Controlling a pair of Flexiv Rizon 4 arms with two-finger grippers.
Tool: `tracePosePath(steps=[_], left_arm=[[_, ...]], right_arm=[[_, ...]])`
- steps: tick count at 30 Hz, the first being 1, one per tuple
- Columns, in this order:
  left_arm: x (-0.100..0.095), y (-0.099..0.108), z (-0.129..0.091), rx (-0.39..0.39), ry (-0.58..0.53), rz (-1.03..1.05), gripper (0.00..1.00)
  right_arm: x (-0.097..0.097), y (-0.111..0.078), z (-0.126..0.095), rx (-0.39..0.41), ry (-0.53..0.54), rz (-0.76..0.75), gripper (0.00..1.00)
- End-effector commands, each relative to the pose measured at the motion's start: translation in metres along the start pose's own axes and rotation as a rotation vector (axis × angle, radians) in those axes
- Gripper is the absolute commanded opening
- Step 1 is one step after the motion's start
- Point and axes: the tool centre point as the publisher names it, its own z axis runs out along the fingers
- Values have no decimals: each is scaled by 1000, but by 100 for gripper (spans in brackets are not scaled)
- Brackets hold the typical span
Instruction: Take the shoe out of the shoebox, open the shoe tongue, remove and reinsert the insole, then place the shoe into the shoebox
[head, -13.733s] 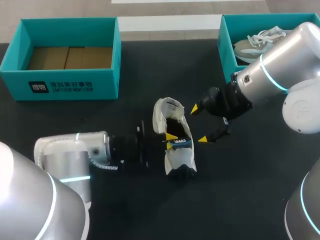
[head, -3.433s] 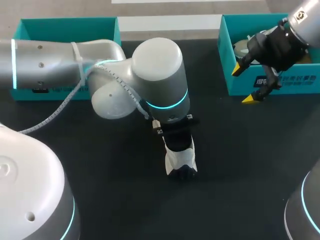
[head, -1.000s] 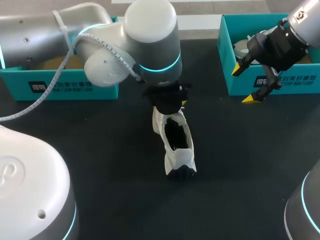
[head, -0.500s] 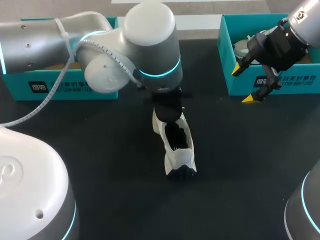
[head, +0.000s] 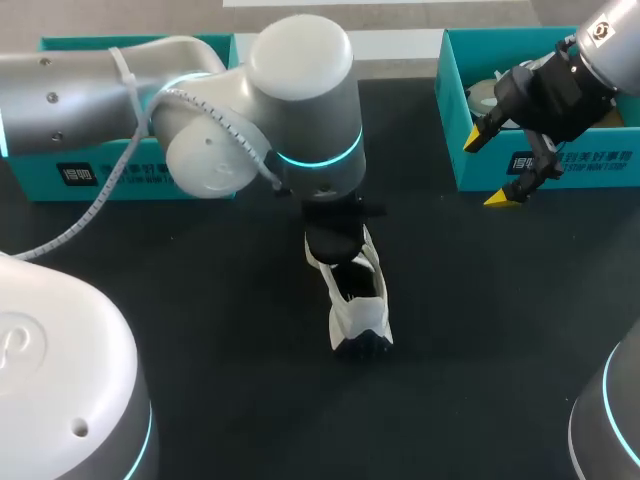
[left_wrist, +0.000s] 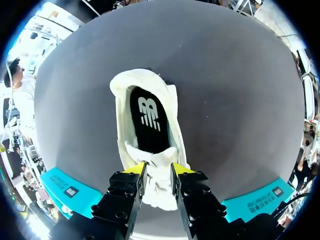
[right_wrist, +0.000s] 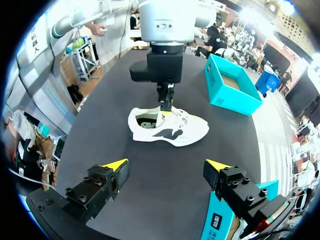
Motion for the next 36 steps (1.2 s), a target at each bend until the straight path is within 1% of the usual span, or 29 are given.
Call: tracePosePath(steps=[1,3,6,10,12,16,17,21,23,24,25,26,27,29,30,36], left_arm=[[-1,7,-10,3,-16,-15,31],[-2,9,-14,12,-22,-28,31],[-5,8,-7,14,-5,-33,32],[-8,-5,3,42,19,-22,32],[-8,-11,8,68,16,-25,30],[-6,-24,16,80,25,-30,29],[-5,-25,15,100,21,-38,30],[-1,-26,0,111,22,-99,29],[2,-22,-13,127,19,-193,27],[4,-20,-19,133,24,-245,24],[5,-19,-22,131,32,-288,24],[8,-18,-27,123,62,-353,33],[10,-18,-28,127,76,-396,48],[13,-19,-33,105,88,-486,82],[14,-19,-35,109,85,-508,100],[14,-19,-35,109,85,-508,100]], right_arm=[[0,0,1,3,0,0,100],[0,0,1,3,0,0,100],[0,0,1,3,0,0,100],[0,0,1,3,0,0,100],[0,0,1,3,0,0,100],[0,0,1,3,0,0,100],[0,0,1,3,0,0,100],[0,0,1,3,0,0,100],[0,0,1,3,0,0,100],[0,0,1,3,0,0,100],[0,0,1,3,0,0,100],[0,0,1,3,0,0,100],[0,0,1,3,0,0,100],[0,0,1,3,0,0,100],[0,0,1,3,0,0,100],[0,0,1,3,0,0,100]])
